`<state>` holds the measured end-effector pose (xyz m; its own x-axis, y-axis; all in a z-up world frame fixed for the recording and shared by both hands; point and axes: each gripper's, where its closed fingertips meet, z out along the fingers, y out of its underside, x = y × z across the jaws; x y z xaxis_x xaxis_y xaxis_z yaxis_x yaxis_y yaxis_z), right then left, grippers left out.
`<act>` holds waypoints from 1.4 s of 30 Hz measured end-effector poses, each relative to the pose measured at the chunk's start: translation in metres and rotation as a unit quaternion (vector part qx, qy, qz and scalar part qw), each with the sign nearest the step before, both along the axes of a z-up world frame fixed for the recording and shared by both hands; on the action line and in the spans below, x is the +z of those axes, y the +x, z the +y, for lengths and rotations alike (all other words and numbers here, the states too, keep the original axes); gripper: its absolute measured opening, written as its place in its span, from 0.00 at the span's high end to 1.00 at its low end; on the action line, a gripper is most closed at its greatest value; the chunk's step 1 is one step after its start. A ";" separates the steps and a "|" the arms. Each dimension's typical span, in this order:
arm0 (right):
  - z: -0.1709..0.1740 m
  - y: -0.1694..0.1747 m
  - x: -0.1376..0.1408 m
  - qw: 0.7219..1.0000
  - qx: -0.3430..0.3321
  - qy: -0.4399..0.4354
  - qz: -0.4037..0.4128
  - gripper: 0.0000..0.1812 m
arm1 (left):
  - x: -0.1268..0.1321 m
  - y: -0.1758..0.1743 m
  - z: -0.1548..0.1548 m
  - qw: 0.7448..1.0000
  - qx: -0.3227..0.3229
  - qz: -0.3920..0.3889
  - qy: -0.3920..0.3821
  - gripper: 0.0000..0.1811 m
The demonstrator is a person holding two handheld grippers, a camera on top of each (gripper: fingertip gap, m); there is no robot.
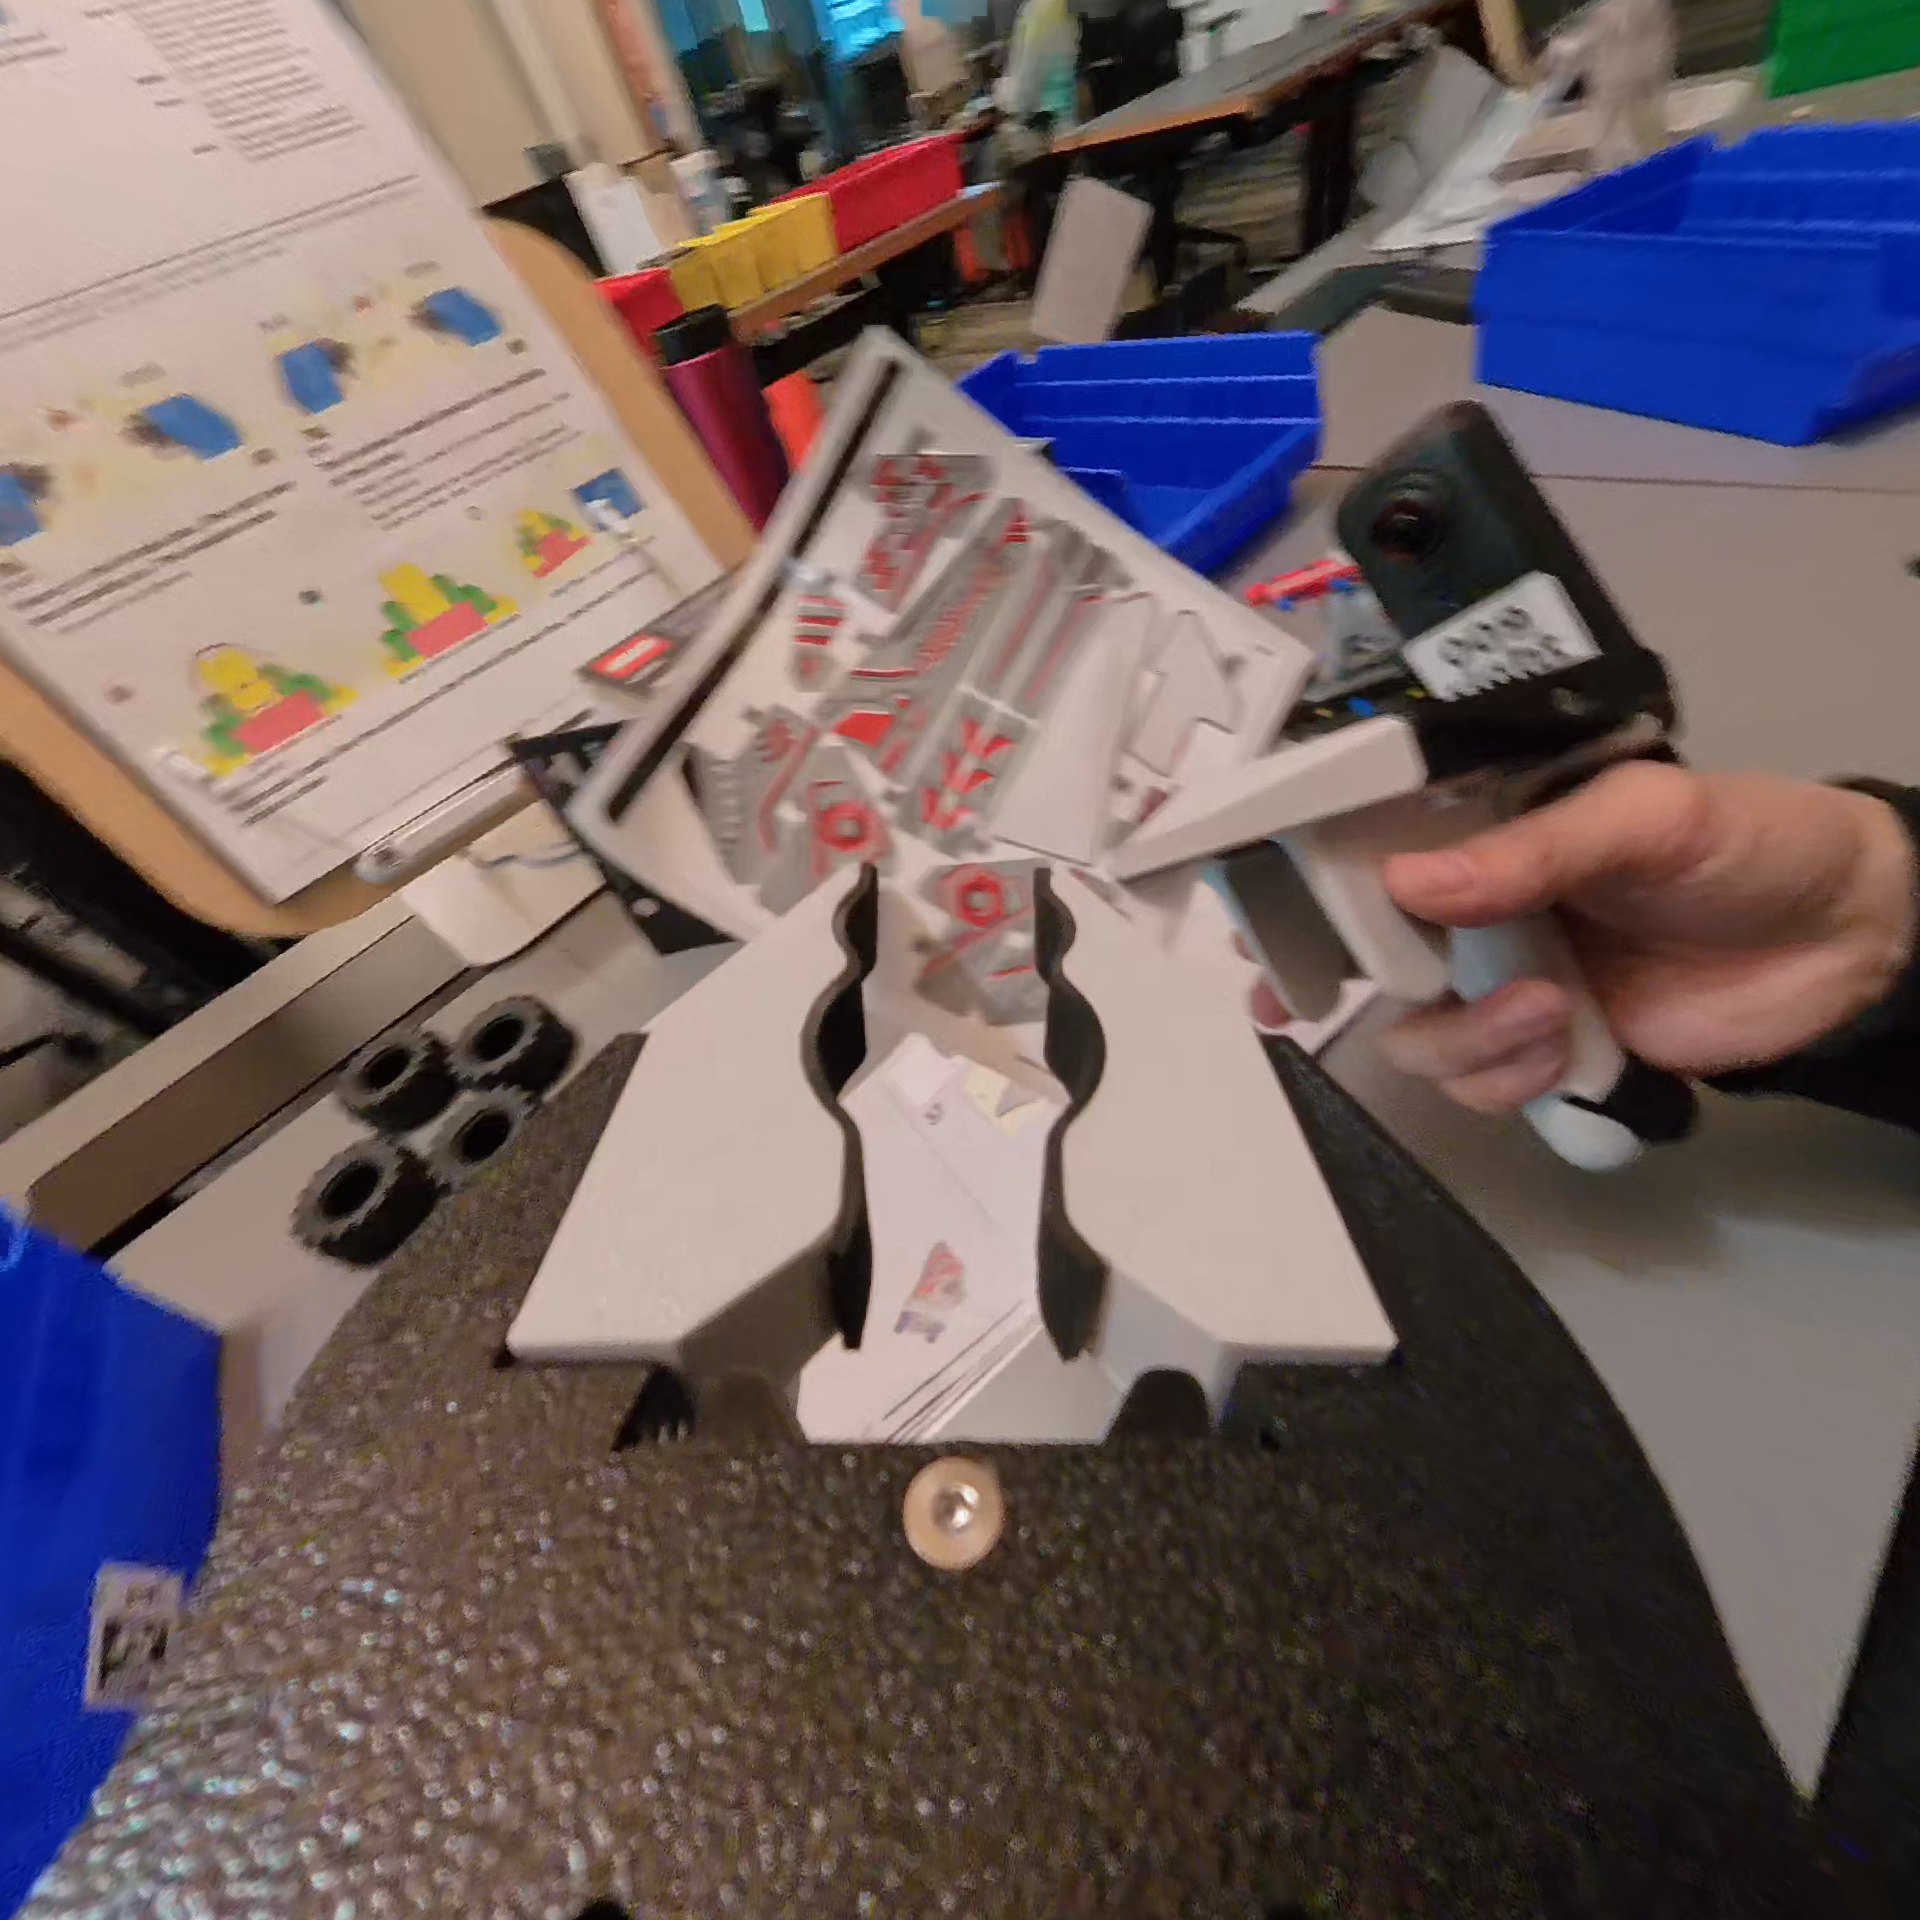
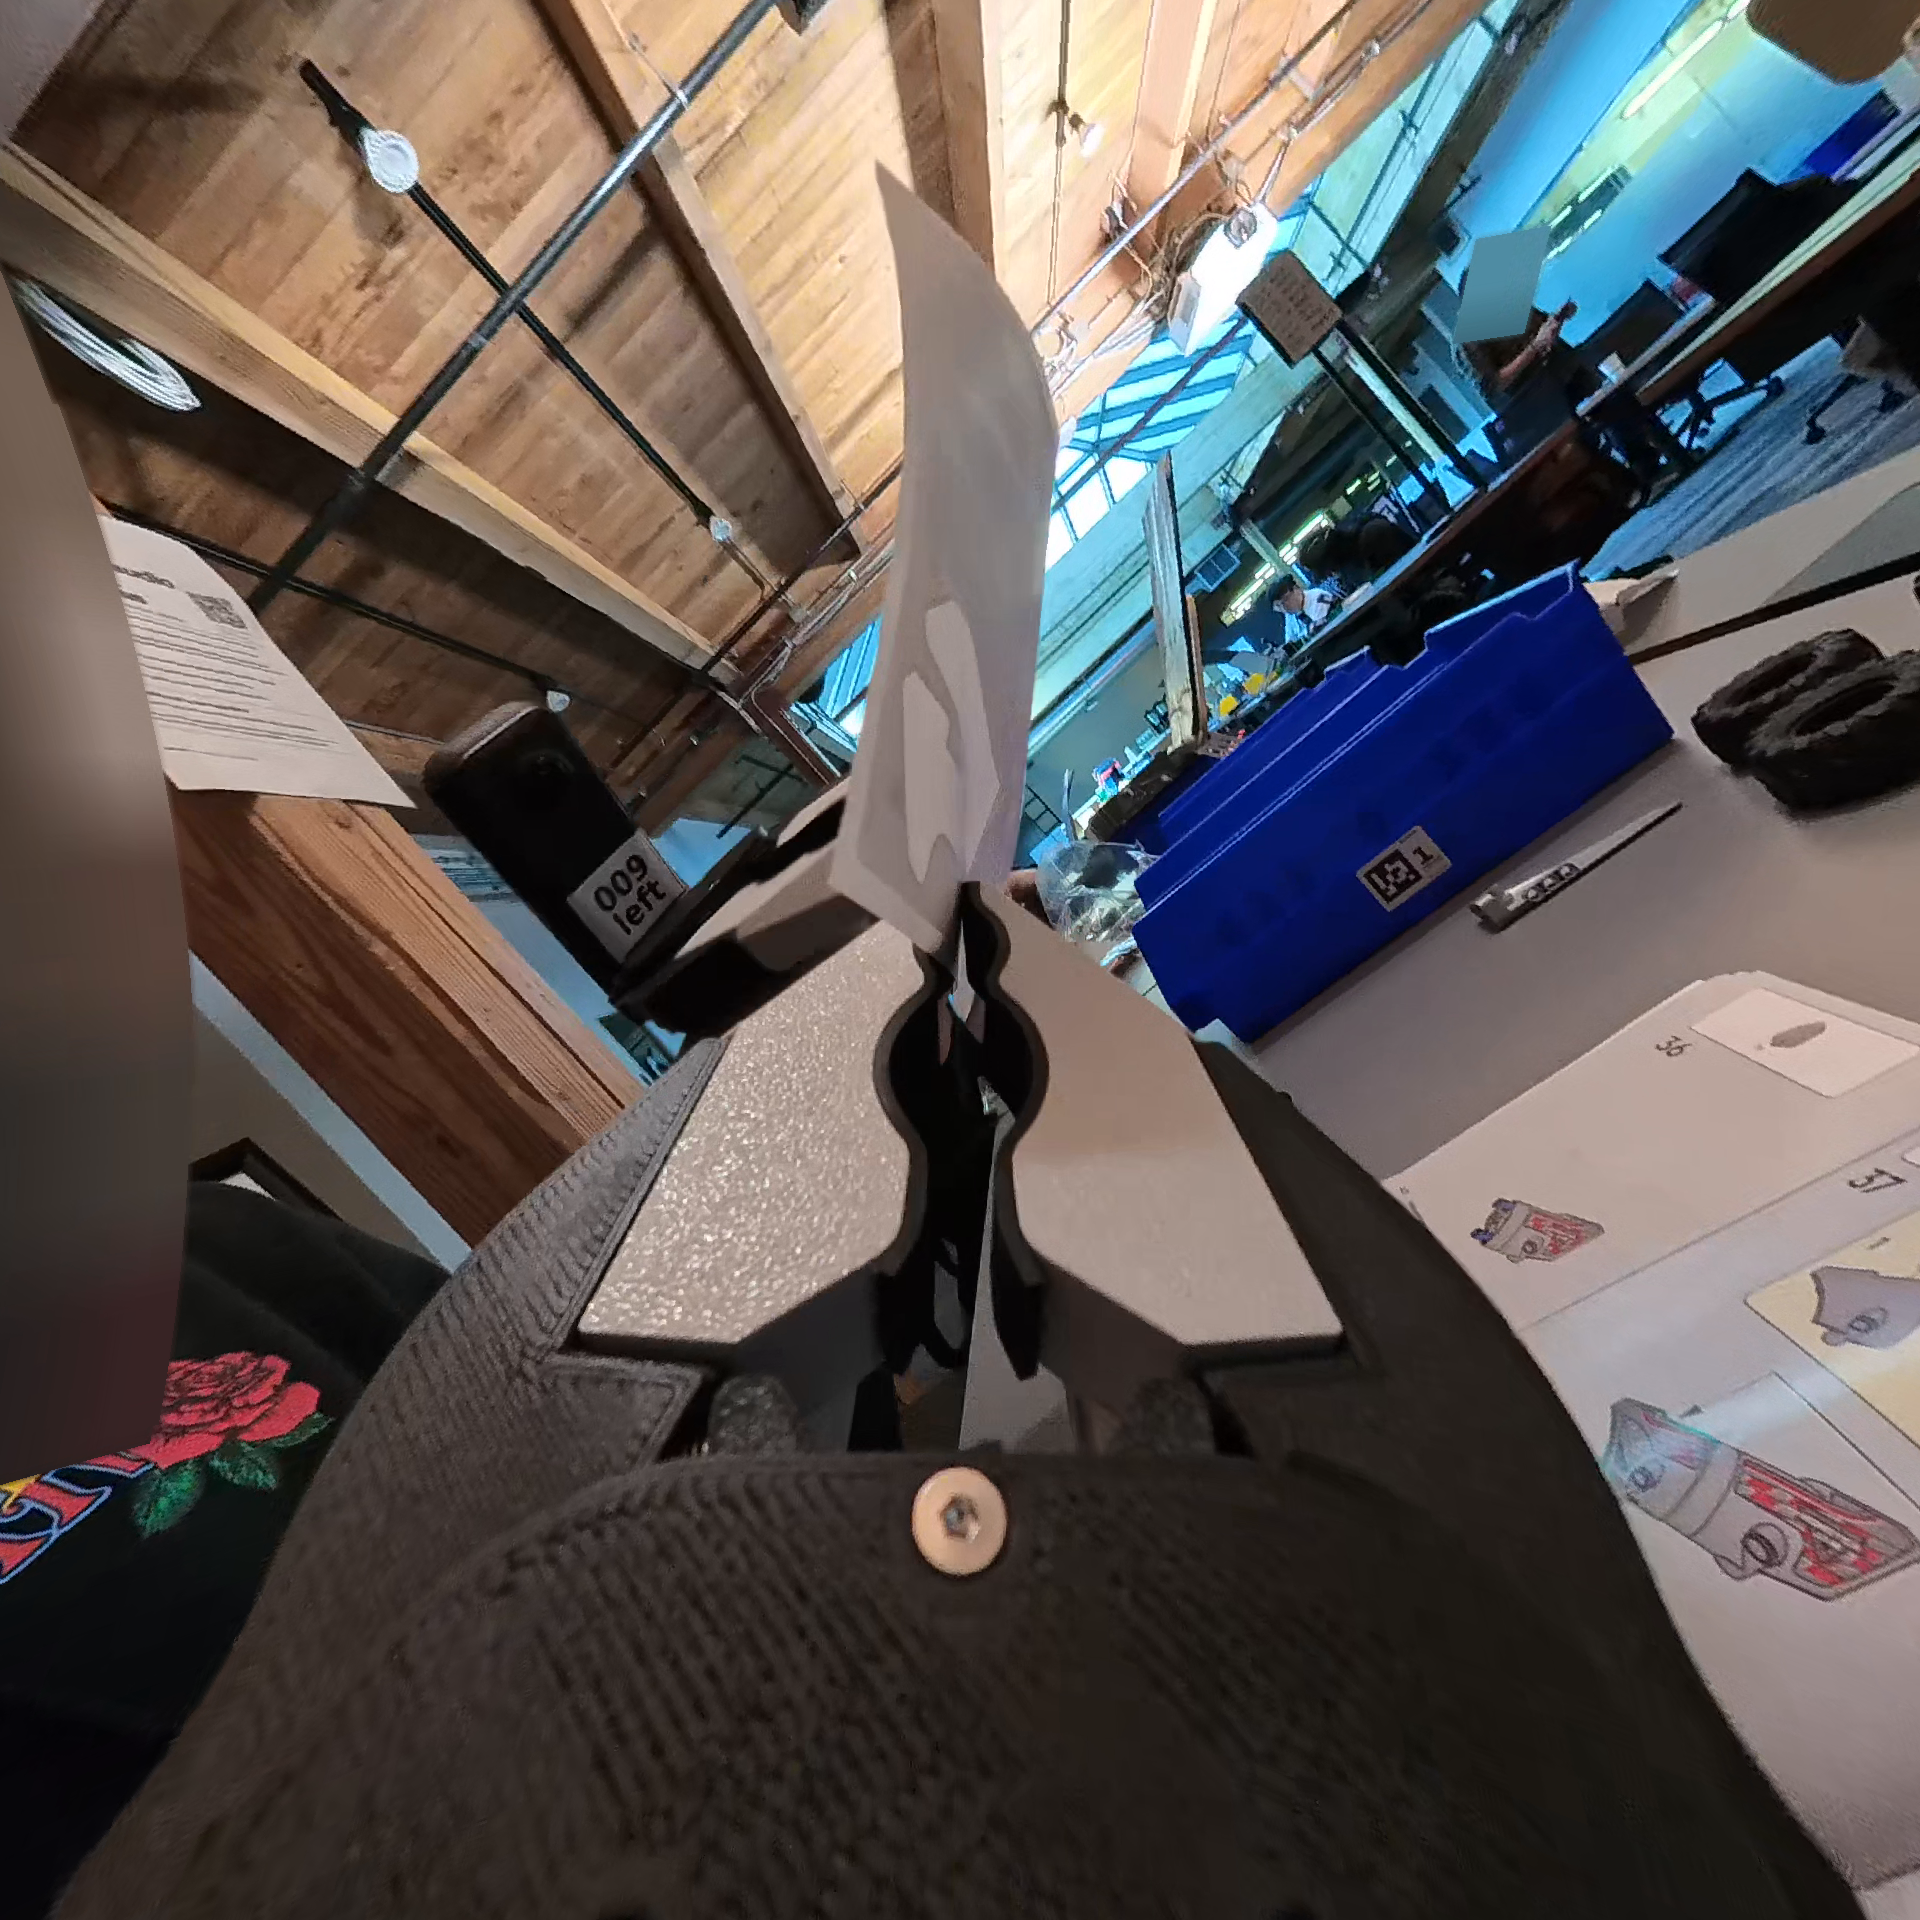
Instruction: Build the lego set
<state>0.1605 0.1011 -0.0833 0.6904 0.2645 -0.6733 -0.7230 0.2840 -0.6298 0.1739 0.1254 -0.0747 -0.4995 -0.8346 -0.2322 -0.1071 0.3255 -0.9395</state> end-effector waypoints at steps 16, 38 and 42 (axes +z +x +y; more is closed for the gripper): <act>0.002 -0.009 -0.004 0.997 0.067 0.021 0.035 1.00 | 0.001 0.005 0.003 0.793 -0.156 0.205 -0.553 1.00; 0.005 -0.005 -0.011 0.998 0.050 0.015 0.036 1.00 | -0.012 0.014 0.003 0.779 -0.134 0.228 -0.569 1.00; -0.002 -0.007 0.007 0.993 0.061 0.089 0.050 1.00 | -0.012 0.012 -0.001 0.765 -0.155 0.241 -0.577 1.00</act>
<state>0.1532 0.0993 -0.0761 0.5787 0.4630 -0.6713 -0.8147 0.2914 -0.5014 0.1858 0.1247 -0.0863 -0.5105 -0.1685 0.8432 -0.6179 -0.6101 -0.4960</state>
